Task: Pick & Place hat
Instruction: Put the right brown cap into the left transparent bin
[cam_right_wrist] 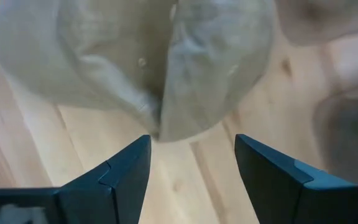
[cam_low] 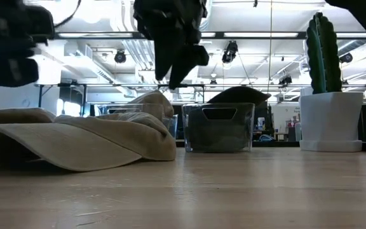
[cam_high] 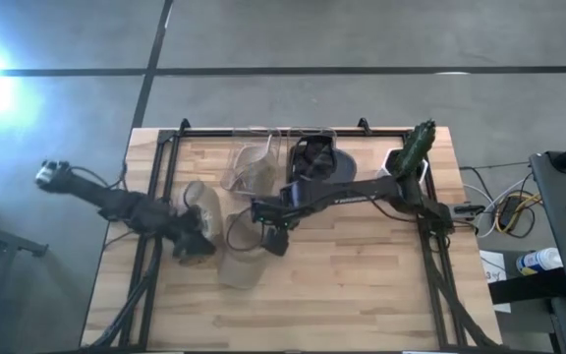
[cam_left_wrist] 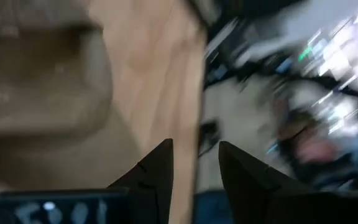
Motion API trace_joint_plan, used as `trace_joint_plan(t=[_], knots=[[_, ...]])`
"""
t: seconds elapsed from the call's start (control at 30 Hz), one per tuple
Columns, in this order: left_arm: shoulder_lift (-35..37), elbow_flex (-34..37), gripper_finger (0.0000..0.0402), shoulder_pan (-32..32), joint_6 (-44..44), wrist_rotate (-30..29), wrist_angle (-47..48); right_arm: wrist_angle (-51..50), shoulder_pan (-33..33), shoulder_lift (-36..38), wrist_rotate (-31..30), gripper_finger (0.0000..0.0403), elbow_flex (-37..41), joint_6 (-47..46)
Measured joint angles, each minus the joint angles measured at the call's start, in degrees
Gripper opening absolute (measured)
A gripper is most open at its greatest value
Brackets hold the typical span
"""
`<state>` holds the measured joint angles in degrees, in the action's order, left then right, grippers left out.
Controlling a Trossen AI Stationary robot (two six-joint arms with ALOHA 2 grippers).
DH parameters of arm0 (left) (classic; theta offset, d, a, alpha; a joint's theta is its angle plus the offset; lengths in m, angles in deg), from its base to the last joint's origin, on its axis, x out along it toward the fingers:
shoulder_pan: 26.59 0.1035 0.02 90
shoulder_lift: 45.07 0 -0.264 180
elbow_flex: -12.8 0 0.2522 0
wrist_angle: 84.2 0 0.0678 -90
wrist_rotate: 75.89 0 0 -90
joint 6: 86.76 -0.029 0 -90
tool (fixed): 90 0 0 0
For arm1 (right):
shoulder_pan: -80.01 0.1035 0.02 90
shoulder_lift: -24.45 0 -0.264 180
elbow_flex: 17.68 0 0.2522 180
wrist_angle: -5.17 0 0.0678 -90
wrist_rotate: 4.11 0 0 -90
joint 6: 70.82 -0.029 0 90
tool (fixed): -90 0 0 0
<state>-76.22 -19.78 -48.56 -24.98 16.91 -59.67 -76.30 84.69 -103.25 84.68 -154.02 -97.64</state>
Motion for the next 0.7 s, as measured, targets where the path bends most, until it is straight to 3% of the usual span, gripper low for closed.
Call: trace_joint_plan(t=[0.37,0.53,0.7], knots=[[-22.47,-8.84,0.0121,-23.27,-3.17,-18.16,5.31,18.29,1.69,0.00,0.19,0.0226,7.28,-7.59],[-31.12,-10.53,0.0121,-26.87,1.14,-22.43,4.81,19.65,1.71,0.00,0.30,0.0226,9.24,-7.90],[-38.40,-15.66,0.0121,-27.17,-4.39,-23.28,7.62,18.62,2.71,0.00,3.05,0.0226,10.37,-5.90]])
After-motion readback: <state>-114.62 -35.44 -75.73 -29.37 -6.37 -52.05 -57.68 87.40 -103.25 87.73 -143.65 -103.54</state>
